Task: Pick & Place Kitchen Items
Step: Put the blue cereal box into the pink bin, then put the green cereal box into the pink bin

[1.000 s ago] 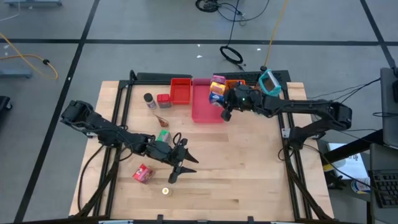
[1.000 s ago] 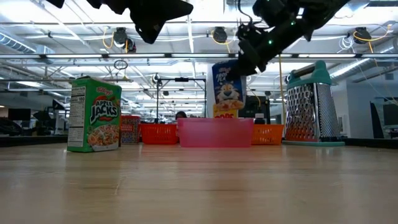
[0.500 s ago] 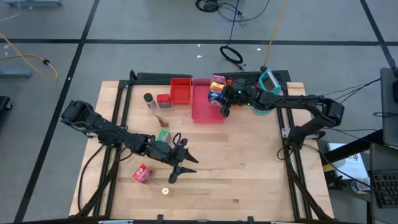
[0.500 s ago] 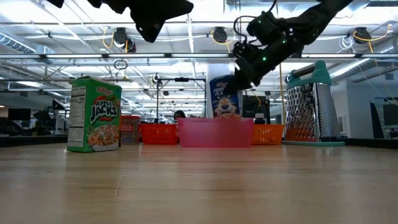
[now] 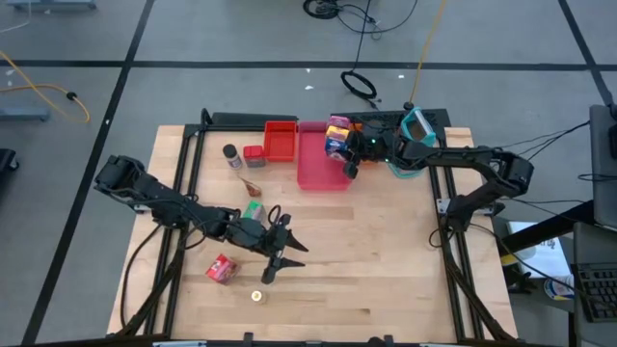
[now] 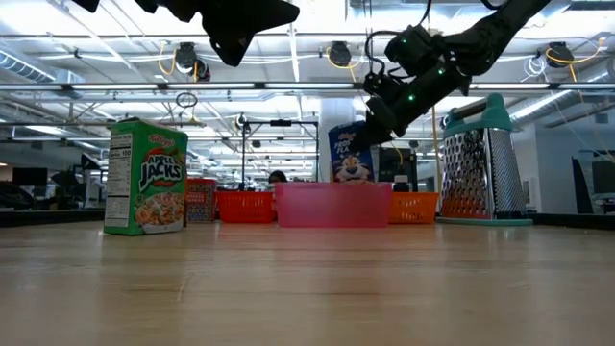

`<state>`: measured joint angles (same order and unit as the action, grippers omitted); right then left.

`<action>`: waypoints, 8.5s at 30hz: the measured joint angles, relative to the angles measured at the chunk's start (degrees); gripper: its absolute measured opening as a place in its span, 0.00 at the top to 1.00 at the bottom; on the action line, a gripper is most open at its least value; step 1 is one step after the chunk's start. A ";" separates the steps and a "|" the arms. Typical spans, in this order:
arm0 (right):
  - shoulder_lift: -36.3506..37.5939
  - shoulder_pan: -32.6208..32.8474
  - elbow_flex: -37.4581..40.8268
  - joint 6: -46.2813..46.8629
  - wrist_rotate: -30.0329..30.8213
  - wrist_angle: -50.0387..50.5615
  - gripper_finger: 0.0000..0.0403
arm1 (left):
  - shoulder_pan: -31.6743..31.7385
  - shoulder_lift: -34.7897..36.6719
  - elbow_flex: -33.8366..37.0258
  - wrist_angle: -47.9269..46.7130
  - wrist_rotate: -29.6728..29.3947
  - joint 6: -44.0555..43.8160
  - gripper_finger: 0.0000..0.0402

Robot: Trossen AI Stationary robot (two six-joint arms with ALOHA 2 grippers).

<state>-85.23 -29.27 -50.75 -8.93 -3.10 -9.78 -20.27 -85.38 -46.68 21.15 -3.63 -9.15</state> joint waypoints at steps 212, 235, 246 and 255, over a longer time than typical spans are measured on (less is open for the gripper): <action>12.46 43.31 16.64 11.28 10.54 -21.66 0.47 | 12.19 4.24 -11.11 -77.85 3.63 -52.89 0.74; 12.46 43.22 16.64 11.04 10.55 -21.68 0.47 | 21.99 4.27 -30.82 -73.30 -10.15 -15.83 0.74; 12.46 43.22 16.62 9.66 10.76 -22.44 0.47 | 34.62 0.85 -30.80 -66.05 -3.69 -6.27 0.74; 12.48 43.22 16.62 7.63 10.78 -23.89 0.47 | 40.10 -3.25 -30.78 -57.88 -0.50 -0.33 0.74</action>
<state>-72.75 13.96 -34.13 -1.30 7.68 -33.67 19.83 -88.63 -77.46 -36.73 -4.13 -9.48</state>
